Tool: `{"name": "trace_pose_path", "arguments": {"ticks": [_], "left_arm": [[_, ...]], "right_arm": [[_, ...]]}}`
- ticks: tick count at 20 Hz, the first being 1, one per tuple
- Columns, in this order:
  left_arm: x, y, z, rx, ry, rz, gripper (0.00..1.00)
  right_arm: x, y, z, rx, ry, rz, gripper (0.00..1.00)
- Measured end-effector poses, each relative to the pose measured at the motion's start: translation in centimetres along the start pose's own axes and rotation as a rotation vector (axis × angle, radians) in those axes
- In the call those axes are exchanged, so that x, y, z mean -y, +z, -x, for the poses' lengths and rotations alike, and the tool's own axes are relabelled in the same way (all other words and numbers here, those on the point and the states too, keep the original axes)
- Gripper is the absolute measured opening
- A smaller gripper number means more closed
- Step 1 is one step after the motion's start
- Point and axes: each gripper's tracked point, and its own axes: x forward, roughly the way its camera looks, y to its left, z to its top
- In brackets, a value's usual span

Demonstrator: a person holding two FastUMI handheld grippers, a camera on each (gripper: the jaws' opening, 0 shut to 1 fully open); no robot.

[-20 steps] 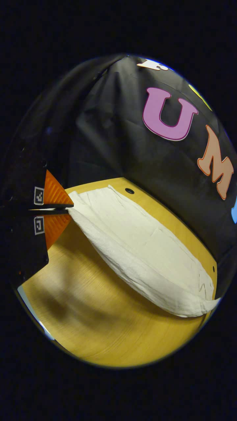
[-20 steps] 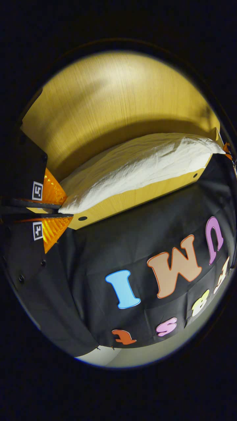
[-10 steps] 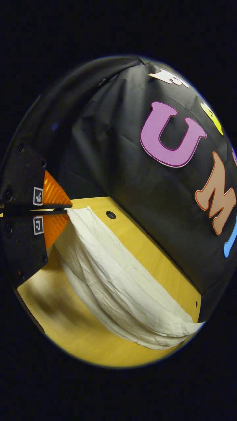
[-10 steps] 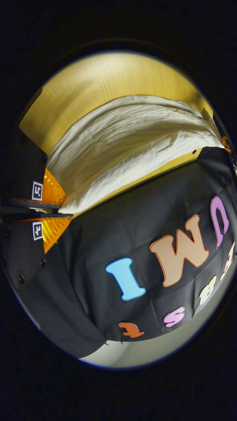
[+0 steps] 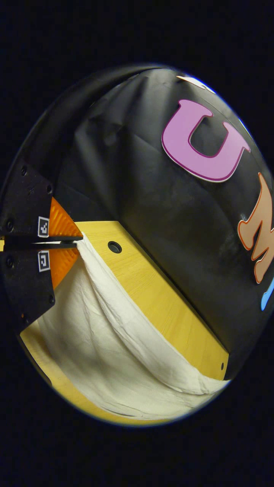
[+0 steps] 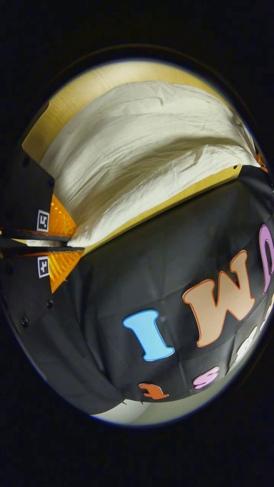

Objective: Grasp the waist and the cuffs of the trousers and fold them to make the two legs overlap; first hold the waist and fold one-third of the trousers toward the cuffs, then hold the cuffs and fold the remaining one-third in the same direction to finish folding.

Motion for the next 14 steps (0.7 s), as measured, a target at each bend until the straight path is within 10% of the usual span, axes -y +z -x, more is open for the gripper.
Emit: {"name": "trace_pose_path", "arguments": {"ticks": [9,12,14], "left_arm": [[4.2,0.0,-5.1,-0.017,-0.040,0.062,0.04],[5.5,0.7,-4.2,0.001,-0.078,0.132,1.00],[5.2,1.9,-2.6,0.035,-0.058,0.187,0.95]], "right_arm": [[-6.7,-2.0,-5.8,-0.127,0.108,-0.065,0.20],[-5.8,-1.2,-5.0,-0.132,0.090,-0.175,0.98],[-4.8,-0.7,-4.0,-0.113,0.070,-0.262,0.97]]}}
